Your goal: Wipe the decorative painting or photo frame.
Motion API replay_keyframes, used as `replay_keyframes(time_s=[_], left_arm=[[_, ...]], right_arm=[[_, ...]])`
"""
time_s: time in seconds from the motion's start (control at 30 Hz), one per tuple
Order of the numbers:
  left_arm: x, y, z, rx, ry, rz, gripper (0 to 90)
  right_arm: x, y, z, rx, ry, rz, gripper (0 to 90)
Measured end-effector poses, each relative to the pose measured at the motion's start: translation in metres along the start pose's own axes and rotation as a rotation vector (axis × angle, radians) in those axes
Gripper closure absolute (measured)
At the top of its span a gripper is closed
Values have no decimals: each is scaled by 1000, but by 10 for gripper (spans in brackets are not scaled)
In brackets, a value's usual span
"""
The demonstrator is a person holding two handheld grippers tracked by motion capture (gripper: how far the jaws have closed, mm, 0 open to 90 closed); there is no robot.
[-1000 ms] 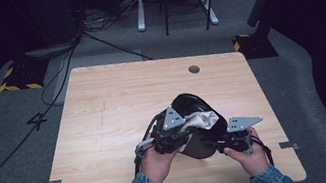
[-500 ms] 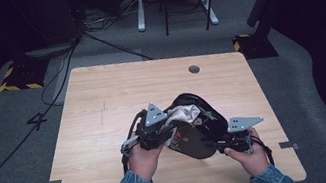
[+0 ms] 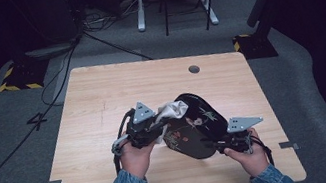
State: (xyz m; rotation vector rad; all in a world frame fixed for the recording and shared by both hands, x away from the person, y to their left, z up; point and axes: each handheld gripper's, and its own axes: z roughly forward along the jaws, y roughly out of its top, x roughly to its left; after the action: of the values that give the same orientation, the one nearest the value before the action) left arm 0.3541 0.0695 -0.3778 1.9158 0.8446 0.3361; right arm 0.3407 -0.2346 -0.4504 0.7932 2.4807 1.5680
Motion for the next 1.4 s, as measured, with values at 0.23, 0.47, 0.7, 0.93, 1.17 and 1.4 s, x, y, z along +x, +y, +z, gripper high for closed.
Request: replay_keyframes(time_s=[0.23,0.47,0.7,0.93,1.17,1.4], left_arm=[[-20,2,13,29,-67,50,765],[-40,4,23,61,-115,110,765],[-52,4,29,85,-127,151,764],[-51,3,28,83,-115,154,765],[-41,2,24,72,-87,135,764],[-20,-3,16,63,-34,94,764]], right_arm=[[0,0,1,-4,-3,3,800],[0,1,2,-3,-4,3,800],[0,1,2,-3,-5,2,800],[0,1,1,-5,-6,1,801],[0,0,0,-3,-8,3,802],[0,0,0,-3,-9,1,801]])
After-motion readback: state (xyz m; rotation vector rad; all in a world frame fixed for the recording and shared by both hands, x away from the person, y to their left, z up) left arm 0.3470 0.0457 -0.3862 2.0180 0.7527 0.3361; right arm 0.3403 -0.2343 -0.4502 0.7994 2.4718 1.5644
